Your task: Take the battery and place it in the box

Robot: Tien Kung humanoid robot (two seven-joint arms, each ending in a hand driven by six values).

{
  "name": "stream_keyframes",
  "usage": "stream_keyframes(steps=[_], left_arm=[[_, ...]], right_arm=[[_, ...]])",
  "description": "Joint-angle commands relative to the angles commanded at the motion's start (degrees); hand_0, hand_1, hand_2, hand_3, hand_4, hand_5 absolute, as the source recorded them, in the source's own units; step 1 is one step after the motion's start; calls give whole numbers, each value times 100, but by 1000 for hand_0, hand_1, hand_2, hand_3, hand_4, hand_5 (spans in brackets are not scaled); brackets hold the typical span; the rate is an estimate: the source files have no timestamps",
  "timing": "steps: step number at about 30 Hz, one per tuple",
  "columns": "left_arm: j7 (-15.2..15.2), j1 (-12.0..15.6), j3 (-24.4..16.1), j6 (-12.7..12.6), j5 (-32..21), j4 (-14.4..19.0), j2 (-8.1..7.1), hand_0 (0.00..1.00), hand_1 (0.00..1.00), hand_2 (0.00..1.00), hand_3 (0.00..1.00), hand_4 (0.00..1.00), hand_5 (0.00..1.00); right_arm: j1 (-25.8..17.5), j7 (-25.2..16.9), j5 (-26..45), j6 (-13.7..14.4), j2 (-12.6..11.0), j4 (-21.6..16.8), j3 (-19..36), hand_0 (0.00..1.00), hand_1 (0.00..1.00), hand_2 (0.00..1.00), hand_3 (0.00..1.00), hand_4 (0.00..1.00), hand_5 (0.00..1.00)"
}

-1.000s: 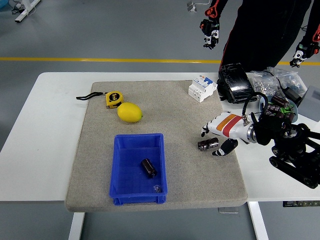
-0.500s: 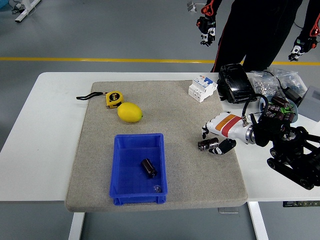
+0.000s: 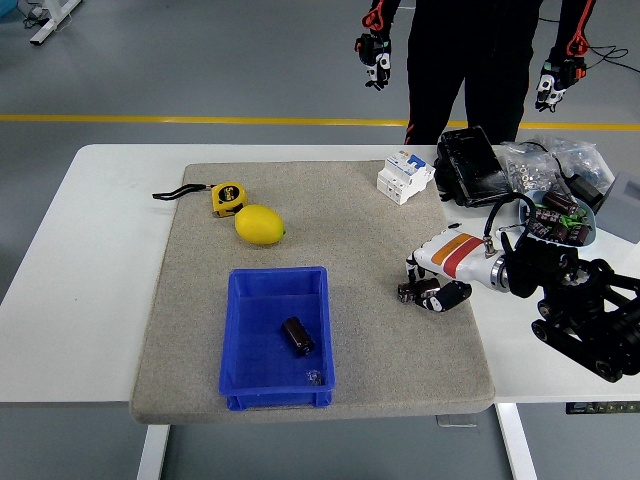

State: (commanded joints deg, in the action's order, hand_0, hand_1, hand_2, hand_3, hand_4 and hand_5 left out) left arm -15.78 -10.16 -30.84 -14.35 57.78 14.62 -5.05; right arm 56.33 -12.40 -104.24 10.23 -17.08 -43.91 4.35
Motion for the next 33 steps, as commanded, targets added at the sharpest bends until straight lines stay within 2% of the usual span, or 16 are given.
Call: stream_keyframes(steps=[6,26,33], left_arm=[[1,-4,8,2,-9,2,-5,578,600,631,577,624,588],[-6,17,-40,34,68,-4,-29,578,599,627,579,624,588],[-8,9,-49,46,87,-6,-45,578,595,627,579,624,588]], right_arm=[[-11,-11,31,4,-20,-1,-2,279,418,516,502,641,311],[60,27,-86,7,-122,-357,181,274,415,511,496,618,319],[138,77,-173,34,-145,-656,336,272,413,508,493,605,311]])
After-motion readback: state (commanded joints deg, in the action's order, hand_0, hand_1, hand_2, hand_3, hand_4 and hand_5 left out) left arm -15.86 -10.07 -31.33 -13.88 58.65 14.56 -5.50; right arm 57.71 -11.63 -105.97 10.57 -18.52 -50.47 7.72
